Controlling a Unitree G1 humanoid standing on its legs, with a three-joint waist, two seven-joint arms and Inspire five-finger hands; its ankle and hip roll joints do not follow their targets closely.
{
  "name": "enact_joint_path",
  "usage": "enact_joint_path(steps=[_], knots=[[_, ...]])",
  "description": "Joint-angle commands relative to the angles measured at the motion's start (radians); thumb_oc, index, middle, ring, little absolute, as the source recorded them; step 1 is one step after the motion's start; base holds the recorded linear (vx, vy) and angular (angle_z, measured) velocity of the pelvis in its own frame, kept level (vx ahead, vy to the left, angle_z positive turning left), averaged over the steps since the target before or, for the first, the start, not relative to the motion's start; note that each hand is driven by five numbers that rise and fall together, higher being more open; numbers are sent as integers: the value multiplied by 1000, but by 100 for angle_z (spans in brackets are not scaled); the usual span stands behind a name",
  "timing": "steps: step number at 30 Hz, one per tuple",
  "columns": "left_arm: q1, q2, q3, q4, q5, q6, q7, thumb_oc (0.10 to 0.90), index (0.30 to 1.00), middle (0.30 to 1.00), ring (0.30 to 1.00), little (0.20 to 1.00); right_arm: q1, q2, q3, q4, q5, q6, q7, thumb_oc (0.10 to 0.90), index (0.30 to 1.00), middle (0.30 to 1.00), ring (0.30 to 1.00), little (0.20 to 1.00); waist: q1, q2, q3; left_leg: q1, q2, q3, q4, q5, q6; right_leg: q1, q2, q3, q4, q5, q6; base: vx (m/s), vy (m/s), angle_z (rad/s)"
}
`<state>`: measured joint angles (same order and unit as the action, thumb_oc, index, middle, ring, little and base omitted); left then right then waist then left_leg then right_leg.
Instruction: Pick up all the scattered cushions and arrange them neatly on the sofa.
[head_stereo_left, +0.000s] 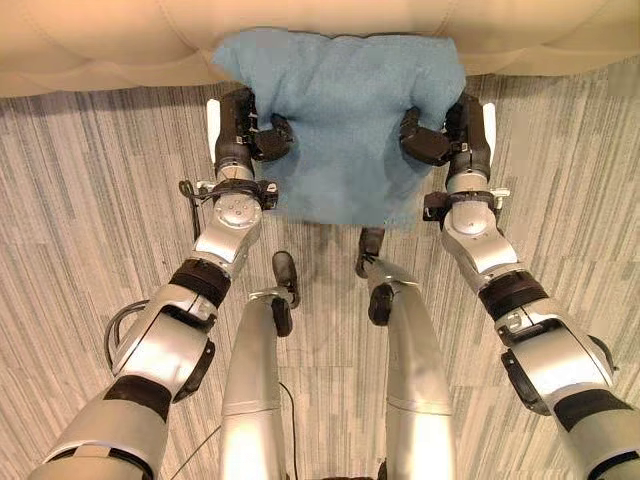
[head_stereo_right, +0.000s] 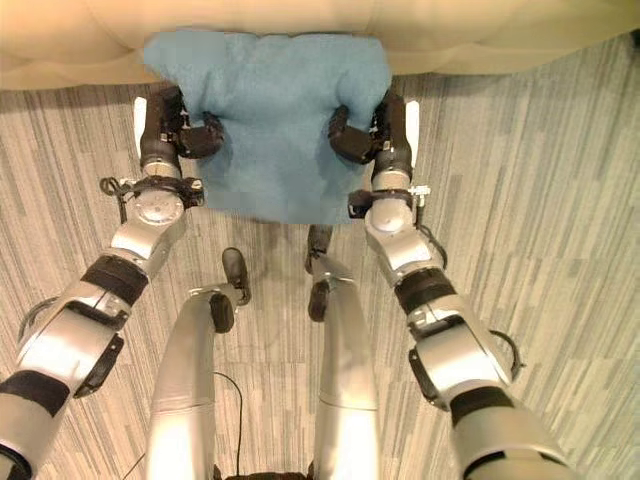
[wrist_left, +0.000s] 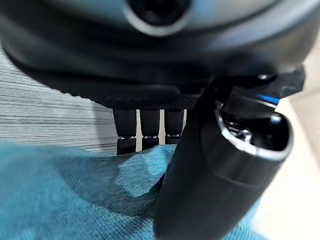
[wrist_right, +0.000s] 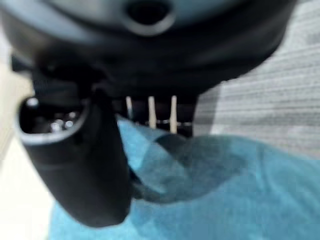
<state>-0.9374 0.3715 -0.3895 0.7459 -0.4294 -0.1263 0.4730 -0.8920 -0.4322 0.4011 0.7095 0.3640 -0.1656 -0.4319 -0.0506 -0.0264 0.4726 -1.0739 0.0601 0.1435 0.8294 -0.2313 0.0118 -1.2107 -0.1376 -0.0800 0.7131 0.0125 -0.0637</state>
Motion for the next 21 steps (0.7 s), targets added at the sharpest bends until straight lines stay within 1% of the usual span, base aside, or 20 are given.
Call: enact_joint_path(steps=[1, 2, 4, 5, 6, 7, 8, 11, 12, 13, 14, 17, 18, 19, 20, 21], knots=[[39, -80, 5, -208, 82, -180, -19, 400, 300, 300, 300, 300, 30, 87, -3, -202, -103, -156, 41, 400, 300, 300, 300, 300, -10, 27, -220, -102, 6, -104, -65, 50, -43, 22, -9, 21, 87, -177, 123, -45, -20, 3], [78, -69, 18, -249, 105, -182, -22, 400, 300, 300, 300, 300, 70, 79, -13, -243, -131, -160, 43, 400, 300, 300, 300, 300, -10, 27, -221, -51, 9, -105, -111, 57, -49, 68, -11, 18, 56, -173, 128, -40, -33, 6], [144, -75, 34, -313, 126, -190, -23, 400, 300, 300, 300, 300, 137, 74, -32, -309, -159, -167, 57, 400, 300, 300, 300, 300, -9, 26, -223, 29, 7, -108, -171, 66, -54, 144, -16, 7, -1, -164, 134, -48, -49, 5], [221, -87, 59, -394, 138, -200, -28, 400, 300, 300, 300, 300, 219, 73, -61, -385, -180, -175, 71, 400, 300, 300, 300, 300, -10, 25, -224, 116, 1, -103, -258, 115, -55, 227, -21, -12, -84, -119, 133, 5, -53, 0], [227, -88, 59, -397, 138, -198, -27, 400, 300, 300, 300, 300, 224, 74, -60, -388, -181, -173, 72, 400, 300, 300, 300, 300, -9, 26, -223, 140, 3, -109, -256, 82, -62, 248, -17, -8, -76, -149, 141, 11, -58, -2], [265, -94, 65, -438, 144, -203, -35, 400, 300, 300, 300, 300, 268, 73, -76, -421, -188, -177, 81, 400, 300, 300, 300, 300, -9, 26, -228, 188, 1, -110, -298, 94, -66, 291, -17, -15, -110, -141, 145, 51, -76, 3], [345, -109, 75, -514, 136, -216, -56, 400, 300, 300, 300, 300, 357, 82, -98, -491, -184, -183, 107, 400, 300, 300, 300, 300, -7, 23, -234, 283, 0, -109, -378, 144, -70, 387, -22, -36, -197, -97, 144, 10, -103, 7], [476, -111, 87, -598, 127, -229, -95, 400, 300, 300, 300, 300, 482, 83, -124, -568, -181, -191, 146, 400, 300, 300, 300, 300, -3, 21, -244, 468, 0, -111, -496, 173, -86, 570, -16, -65, -304, -85, 151, 95, -86, 7], [478, -111, 86, -599, 128, -229, -95, 400, 300, 300, 300, 300, 484, 83, -124, -570, -181, -190, 147, 400, 300, 300, 300, 300, -3, 21, -241, 475, 0, -111, -500, 174, -87, 577, -15, -65, -308, -84, 151, 184, -85, 9], [551, -100, 94, -626, 114, -241, -119, 400, 300, 300, 300, 300, 551, 63, -143, -612, -192, -194, 164, 400, 300, 300, 300, 300, 2, 19, -255, 575, 1, -113, -560, 191, -98, 682, -5, -80, -372, -82, 154, 185, -97, 5], [591, -94, 98, -637, 105, -242, -133, 400, 300, 300, 300, 300, 577, 49, -149, -631, -202, -191, 174, 400, 300, 300, 300, 300, 4, 17, -259, 630, 4, -113, -592, 199, -104, 741, 0, -88, -408, -80, 154, 250, -135, 3], [698, -67, 113, -660, 89, -240, -176, 400, 300, 300, 300, 300, 661, 11, -178, -671, -242, -183, 196, 400, 300, 300, 300, 300, 11, 9, -279, 746, 25, -106, -641, 225, -131, 898, 20, -109, -504, -81, 151, 151, -103, 6], [698, -67, 113, -661, 89, -239, -176, 400, 300, 300, 300, 300, 661, 11, -178, -671, -242, -182, 196, 400, 300, 300, 300, 300, 10, 9, -280, 746, 25, -107, -646, 231, -130, 899, 20, -110, -510, -76, 151, 99, -61, 9], [727, -62, 117, -660, 84, -235, -188, 400, 300, 300, 300, 300, 685, 0, -192, -677, -253, -180, 199, 400, 300, 300, 300, 300, 15, 7, -287, 771, 31, -103, -647, 234, -138, 940, 27, -119, -529, -84, 149, 153, -90, 17], [778, -52, 132, -661, 78, -227, -207, 400, 300, 300, 300, 300, 729, -14, -217, -680, -269, -171, 204, 400, 300, 300, 300, 300, 21, 0, -309, 801, 43, -94, -642, 263, -152, 1016, 42, -143, -578, -87, 143, 208, -114, 15], [803, -53, 135, -658, 68, -223, -219, 400, 300, 300, 300, 300, 751, -16, -230, -687, -271, -168, 208, 400, 300, 300, 300, 300, 23, -4, -315, 809, 49, -93, -624, 279, -159, 1052, 46, -156, -601, -89, 140, 190, -93, 32]])
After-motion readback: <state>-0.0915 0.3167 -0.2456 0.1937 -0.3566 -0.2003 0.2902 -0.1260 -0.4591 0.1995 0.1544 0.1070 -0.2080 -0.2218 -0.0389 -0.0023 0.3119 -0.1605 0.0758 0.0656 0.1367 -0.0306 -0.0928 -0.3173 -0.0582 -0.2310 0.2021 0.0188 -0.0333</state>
